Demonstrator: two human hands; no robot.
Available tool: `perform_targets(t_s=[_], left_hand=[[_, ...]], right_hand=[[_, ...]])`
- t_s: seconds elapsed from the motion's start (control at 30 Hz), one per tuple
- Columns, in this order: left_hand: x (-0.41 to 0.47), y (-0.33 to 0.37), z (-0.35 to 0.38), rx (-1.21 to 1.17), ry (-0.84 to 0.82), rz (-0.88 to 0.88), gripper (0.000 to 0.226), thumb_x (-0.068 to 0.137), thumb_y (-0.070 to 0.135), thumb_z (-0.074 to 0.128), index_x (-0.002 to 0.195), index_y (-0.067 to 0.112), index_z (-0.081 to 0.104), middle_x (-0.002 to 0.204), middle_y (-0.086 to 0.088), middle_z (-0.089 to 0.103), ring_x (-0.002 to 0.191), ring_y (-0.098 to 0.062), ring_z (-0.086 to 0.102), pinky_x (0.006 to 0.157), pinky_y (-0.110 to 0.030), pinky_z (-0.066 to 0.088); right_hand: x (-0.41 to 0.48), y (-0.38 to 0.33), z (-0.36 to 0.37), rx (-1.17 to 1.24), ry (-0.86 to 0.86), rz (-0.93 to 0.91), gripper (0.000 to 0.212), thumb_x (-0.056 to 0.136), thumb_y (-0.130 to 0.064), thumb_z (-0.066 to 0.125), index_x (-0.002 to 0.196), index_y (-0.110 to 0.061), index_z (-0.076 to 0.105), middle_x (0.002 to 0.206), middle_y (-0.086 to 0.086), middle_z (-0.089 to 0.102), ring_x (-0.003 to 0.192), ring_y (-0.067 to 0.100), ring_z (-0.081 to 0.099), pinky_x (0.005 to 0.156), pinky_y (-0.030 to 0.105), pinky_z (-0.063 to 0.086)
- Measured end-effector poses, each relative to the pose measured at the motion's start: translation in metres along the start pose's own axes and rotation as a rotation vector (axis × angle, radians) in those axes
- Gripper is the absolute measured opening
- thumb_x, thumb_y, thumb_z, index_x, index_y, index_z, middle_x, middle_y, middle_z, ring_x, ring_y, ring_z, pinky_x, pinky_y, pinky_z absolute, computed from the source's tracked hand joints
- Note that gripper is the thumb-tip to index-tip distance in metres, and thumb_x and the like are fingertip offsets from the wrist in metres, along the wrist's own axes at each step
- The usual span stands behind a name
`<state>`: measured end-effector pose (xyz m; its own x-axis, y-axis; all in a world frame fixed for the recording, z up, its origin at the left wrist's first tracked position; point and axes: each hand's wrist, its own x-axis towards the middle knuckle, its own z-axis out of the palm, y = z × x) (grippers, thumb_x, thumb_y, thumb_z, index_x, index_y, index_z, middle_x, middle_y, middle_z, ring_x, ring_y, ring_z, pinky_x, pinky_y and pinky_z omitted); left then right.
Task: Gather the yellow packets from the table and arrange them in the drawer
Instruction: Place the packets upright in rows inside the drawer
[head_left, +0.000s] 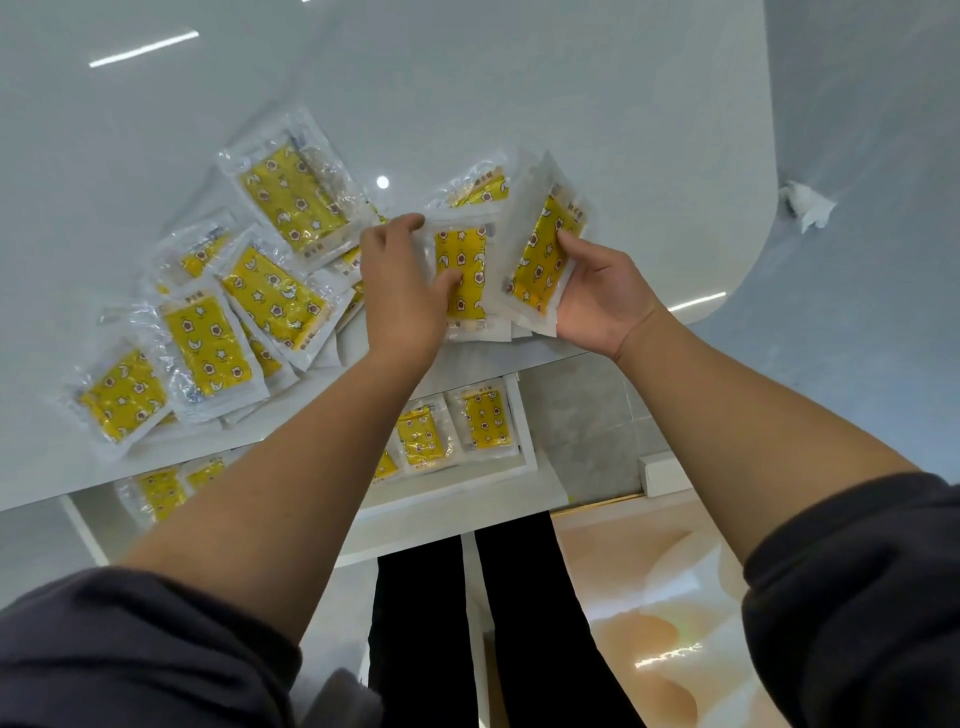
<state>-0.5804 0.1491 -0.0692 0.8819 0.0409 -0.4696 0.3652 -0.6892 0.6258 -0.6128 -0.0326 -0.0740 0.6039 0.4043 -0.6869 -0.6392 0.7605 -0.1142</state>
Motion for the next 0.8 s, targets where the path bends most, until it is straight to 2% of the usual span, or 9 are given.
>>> perform_targets(t_s=[0.07,0.17,0.33,0.43,0.5,0.57,0.67,0.73,0.8], left_hand=[[0.003,0.001,-0.003,-0.015,-0.018,-0.034,0.066,0.079,0.028,0.076,0.135,0.019,0.043,0.130,-0.005,0.043,0.118,-0.018,0.048,0.105,-0.034,0.042],[0.004,0.006,-0.011,-0.081,-0.088,-0.092,0.075,0.078,0.034,0.076,0.140,0.018,0.038,0.126,-0.004,0.048,0.113,-0.015,0.050,0.100,-0.029,0.044],[0.000,0.010,-0.025,-0.231,-0.244,-0.187,0.071,0.083,0.035,0.071,0.143,0.016,0.037,0.124,0.001,0.053,0.111,-0.013,0.053,0.091,-0.026,0.047],[-0.004,0.009,-0.032,-0.271,-0.313,-0.197,0.065,0.084,0.038,0.069,0.139,0.016,0.043,0.123,0.005,0.055,0.110,-0.011,0.055,0.087,-0.024,0.047],[-0.007,0.008,-0.035,-0.299,-0.342,-0.180,0.052,0.083,0.037,0.070,0.128,0.015,0.055,0.115,0.004,0.063,0.104,-0.011,0.060,0.080,-0.020,0.050],[-0.012,0.006,-0.039,-0.348,-0.366,-0.182,0.036,0.082,0.034,0.071,0.111,0.015,0.062,0.104,0.003,0.067,0.094,-0.011,0.065,0.073,-0.019,0.051],[-0.021,-0.001,-0.039,-0.493,-0.467,-0.249,0.023,0.081,0.030,0.073,0.097,0.018,0.061,0.099,-0.003,0.071,0.091,-0.020,0.070,0.079,-0.035,0.056],[-0.028,-0.007,-0.039,-0.500,-0.507,-0.268,0.021,0.081,0.030,0.073,0.096,0.018,0.065,0.099,-0.006,0.073,0.089,-0.023,0.071,0.081,-0.038,0.056],[-0.036,-0.018,-0.040,-0.537,-0.501,-0.298,0.021,0.081,0.029,0.073,0.097,0.016,0.068,0.097,-0.008,0.074,0.085,-0.024,0.071,0.081,-0.039,0.056]], right_hand=[[-0.003,0.000,-0.001,0.005,-0.019,-0.006,0.035,0.092,-0.021,0.044,0.113,-0.008,0.069,0.119,0.015,0.065,0.115,0.033,0.060,0.102,0.052,0.045],[-0.008,-0.003,-0.002,0.017,-0.056,-0.013,0.037,0.093,-0.023,0.044,0.123,-0.010,0.060,0.129,0.014,0.057,0.124,0.034,0.052,0.107,0.054,0.038],[-0.016,-0.004,0.002,0.022,-0.086,-0.006,0.043,0.091,-0.024,0.047,0.132,-0.010,0.052,0.137,0.016,0.051,0.129,0.036,0.048,0.105,0.054,0.040],[-0.021,-0.005,0.006,-0.017,-0.074,-0.012,0.062,0.089,-0.023,0.054,0.147,-0.015,0.031,0.156,0.013,0.023,0.144,0.035,0.024,0.113,0.055,0.028],[-0.024,-0.005,0.007,-0.029,-0.083,-0.005,0.071,0.088,-0.023,0.056,0.151,-0.016,0.023,0.159,0.013,0.015,0.146,0.036,0.018,0.115,0.056,0.022],[-0.027,-0.004,0.007,-0.032,-0.083,0.015,0.073,0.088,-0.023,0.058,0.151,-0.015,0.022,0.157,0.014,0.019,0.146,0.036,0.018,0.116,0.057,0.019],[-0.030,0.003,0.006,-0.048,-0.078,0.050,0.070,0.091,-0.024,0.051,0.152,-0.010,0.019,0.158,0.016,0.018,0.146,0.036,0.019,0.117,0.056,0.016],[-0.031,0.011,0.006,-0.078,-0.042,0.075,0.057,0.091,-0.025,0.047,0.144,-0.007,0.038,0.147,0.017,0.040,0.138,0.035,0.037,0.115,0.054,0.026],[-0.032,0.023,0.007,-0.112,0.021,0.088,0.040,0.090,-0.024,0.048,0.124,-0.006,0.061,0.125,0.015,0.062,0.118,0.032,0.058,0.106,0.052,0.040]])
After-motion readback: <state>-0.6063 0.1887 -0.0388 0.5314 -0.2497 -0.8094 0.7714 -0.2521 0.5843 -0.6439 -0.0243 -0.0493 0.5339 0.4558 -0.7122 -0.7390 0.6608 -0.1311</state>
